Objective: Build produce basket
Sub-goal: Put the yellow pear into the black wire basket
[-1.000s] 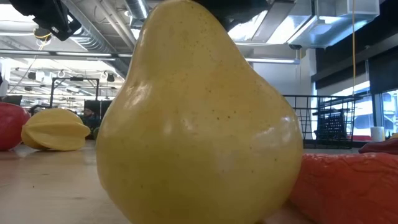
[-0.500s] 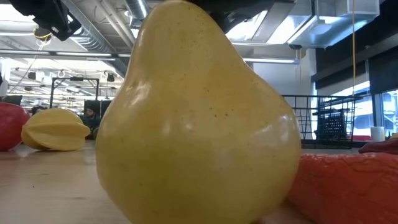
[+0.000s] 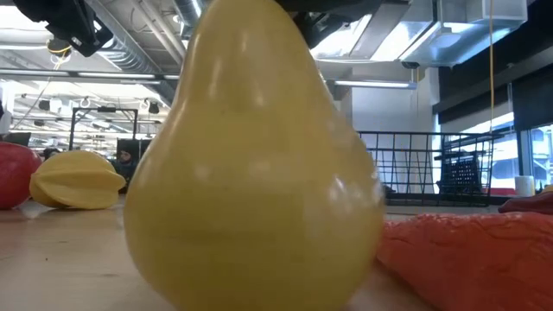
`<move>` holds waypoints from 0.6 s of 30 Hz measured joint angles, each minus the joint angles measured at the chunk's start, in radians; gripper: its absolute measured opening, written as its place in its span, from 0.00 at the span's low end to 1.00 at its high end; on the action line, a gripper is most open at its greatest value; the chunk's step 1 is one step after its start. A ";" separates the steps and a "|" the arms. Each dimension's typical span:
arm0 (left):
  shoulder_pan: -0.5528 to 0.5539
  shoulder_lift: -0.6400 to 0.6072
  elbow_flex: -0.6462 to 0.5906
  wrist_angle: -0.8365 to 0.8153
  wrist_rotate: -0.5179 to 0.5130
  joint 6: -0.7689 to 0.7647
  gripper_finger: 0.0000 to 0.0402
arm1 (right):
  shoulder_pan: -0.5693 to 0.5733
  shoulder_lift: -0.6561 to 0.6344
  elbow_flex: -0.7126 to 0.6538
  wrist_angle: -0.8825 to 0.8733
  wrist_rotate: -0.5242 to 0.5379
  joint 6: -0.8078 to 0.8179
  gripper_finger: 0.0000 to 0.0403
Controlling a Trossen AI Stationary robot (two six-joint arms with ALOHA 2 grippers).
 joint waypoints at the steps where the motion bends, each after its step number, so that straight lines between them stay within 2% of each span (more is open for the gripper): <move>1: 0.000 0.000 0.000 0.000 0.000 0.000 0.07 | 0.000 0.000 0.000 0.000 0.000 0.002 0.01; 7: 0.000 0.000 0.000 0.000 0.000 0.001 0.07 | -0.005 0.000 0.000 0.000 0.006 0.082 0.00; 14: 0.000 0.000 0.000 0.000 0.053 0.053 0.07 | -0.006 0.000 0.010 -0.007 0.141 0.208 0.00; 18: 0.000 0.000 0.000 0.001 0.053 0.052 0.07 | -0.006 0.000 0.076 -0.063 0.210 0.244 0.00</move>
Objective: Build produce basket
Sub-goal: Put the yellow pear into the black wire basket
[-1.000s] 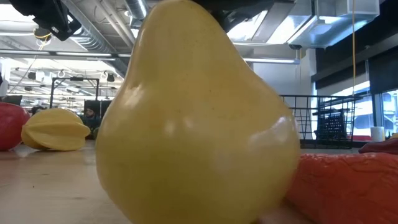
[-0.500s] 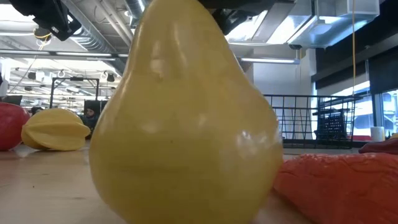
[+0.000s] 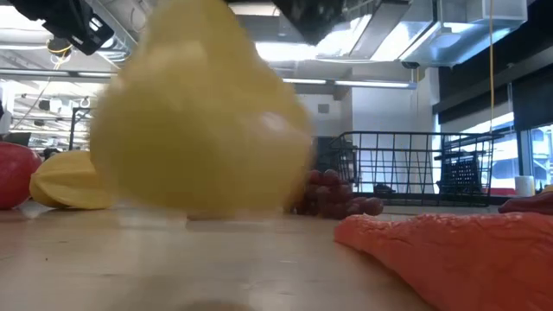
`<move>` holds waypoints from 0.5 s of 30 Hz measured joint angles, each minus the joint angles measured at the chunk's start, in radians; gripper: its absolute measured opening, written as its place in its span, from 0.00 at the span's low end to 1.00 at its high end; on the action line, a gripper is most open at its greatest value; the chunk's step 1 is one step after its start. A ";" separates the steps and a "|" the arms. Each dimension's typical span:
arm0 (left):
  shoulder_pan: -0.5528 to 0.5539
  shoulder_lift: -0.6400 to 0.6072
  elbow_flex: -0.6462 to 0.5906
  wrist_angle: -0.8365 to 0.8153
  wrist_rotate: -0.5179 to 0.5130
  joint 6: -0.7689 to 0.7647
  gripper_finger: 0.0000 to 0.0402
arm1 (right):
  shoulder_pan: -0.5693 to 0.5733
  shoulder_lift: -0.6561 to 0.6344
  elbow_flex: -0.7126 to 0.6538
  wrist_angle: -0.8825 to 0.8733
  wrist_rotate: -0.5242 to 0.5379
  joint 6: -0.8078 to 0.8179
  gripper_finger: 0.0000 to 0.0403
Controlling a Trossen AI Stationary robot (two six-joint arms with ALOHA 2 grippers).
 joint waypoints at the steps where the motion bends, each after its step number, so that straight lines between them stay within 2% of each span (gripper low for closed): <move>1: 0.000 0.000 0.000 0.002 0.000 0.000 0.07 | 0.000 0.000 0.026 -0.042 0.024 0.017 0.00; 5: 0.000 0.000 0.000 0.020 0.023 0.003 0.07 | -0.004 0.000 0.170 -0.280 0.121 0.108 0.00; 10: 0.000 0.000 0.000 0.051 0.131 0.052 0.07 | -0.027 0.000 0.351 -0.556 0.249 0.261 0.00; 15: 0.000 0.000 0.000 0.078 0.134 0.052 0.07 | -0.067 0.000 0.484 -0.755 0.355 0.340 0.00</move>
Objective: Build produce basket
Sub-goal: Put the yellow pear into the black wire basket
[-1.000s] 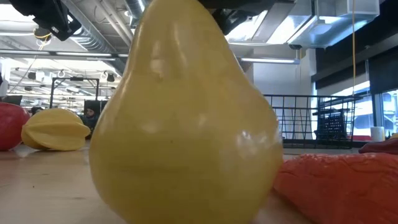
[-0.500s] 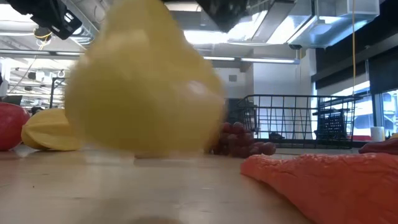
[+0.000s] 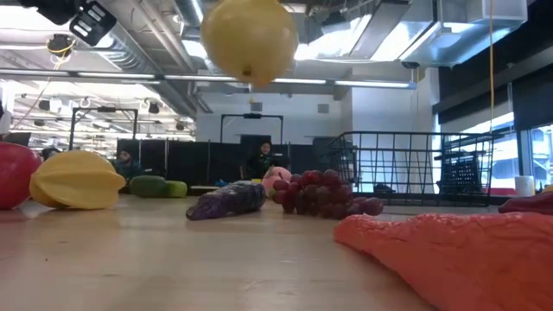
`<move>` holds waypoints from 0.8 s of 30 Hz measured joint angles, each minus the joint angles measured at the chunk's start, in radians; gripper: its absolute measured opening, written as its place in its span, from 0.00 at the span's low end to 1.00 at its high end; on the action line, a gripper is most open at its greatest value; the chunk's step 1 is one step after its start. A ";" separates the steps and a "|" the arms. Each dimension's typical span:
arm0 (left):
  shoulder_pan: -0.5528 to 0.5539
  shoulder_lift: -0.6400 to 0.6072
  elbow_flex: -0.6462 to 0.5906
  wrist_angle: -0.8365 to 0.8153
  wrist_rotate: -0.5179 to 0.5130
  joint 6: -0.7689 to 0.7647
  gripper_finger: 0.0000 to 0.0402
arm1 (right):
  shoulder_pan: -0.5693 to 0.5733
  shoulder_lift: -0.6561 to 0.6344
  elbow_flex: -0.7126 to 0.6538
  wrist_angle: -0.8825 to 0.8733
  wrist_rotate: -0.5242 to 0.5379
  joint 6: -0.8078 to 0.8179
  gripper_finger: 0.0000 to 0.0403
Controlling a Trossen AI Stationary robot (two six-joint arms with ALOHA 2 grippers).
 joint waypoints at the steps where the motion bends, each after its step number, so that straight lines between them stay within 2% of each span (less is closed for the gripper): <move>1: 0.000 0.000 0.000 0.014 0.000 0.000 0.07 | -0.011 0.000 0.020 -0.023 0.017 0.011 0.00; 8: 0.000 0.000 0.000 0.095 0.000 0.013 0.07 | -0.116 0.000 0.131 -0.198 0.056 0.096 0.00; 17: 0.017 0.019 0.000 0.228 -0.037 0.134 0.07 | -0.252 -0.001 0.197 -0.300 0.118 0.093 0.00; 20: 0.037 0.038 0.000 0.251 -0.039 0.215 0.07 | -0.278 0.000 0.232 -0.400 0.160 0.094 0.00; 24: 0.086 0.074 0.000 0.321 -0.069 0.236 0.07 | -0.316 0.000 0.291 -0.573 0.210 0.137 0.00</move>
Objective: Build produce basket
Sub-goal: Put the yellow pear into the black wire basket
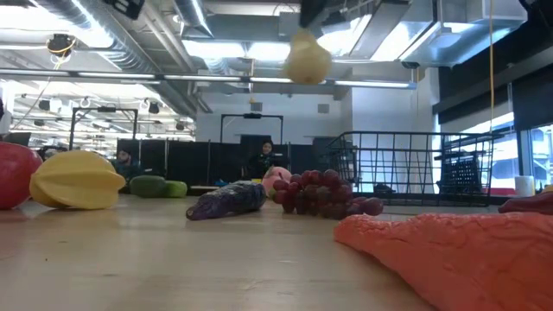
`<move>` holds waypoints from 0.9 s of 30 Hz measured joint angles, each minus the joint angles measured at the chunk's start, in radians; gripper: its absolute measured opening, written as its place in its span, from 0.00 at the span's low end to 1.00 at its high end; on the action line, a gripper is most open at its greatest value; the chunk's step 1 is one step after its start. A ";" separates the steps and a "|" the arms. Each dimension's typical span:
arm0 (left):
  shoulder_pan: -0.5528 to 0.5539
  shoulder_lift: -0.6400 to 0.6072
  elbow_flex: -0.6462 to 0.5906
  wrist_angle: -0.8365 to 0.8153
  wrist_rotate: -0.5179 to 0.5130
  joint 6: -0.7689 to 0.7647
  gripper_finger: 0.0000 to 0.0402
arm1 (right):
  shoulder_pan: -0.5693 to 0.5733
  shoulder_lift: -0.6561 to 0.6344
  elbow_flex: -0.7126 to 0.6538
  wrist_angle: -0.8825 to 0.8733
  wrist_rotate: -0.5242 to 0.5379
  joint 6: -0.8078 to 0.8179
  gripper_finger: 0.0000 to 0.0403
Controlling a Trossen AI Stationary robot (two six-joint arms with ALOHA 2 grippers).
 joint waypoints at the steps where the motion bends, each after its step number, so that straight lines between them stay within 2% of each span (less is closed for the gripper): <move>1: 0.016 0.015 0.000 0.027 -0.009 0.001 0.07 | -0.011 0.000 0.016 -0.047 0.017 0.017 0.00; 3: 0.052 0.045 0.000 0.074 -0.020 0.004 0.07 | -0.035 -0.006 0.032 -0.057 0.037 0.016 0.00; 14: 0.273 0.179 0.000 0.250 -0.012 0.073 0.07 | -0.233 -0.107 0.010 -0.058 0.028 -0.265 0.00; 17: 0.322 0.228 0.000 0.333 0.018 0.109 0.07 | -0.285 -0.148 -0.022 -0.057 0.018 -0.306 0.00; 22: 0.396 0.305 0.000 0.519 0.129 0.125 0.07 | -0.366 -0.234 -0.156 -0.057 -0.007 -0.314 0.00; 27: 0.446 0.367 0.000 0.566 0.177 0.093 0.07 | -0.451 -0.316 -0.363 -0.005 -0.037 -0.300 0.00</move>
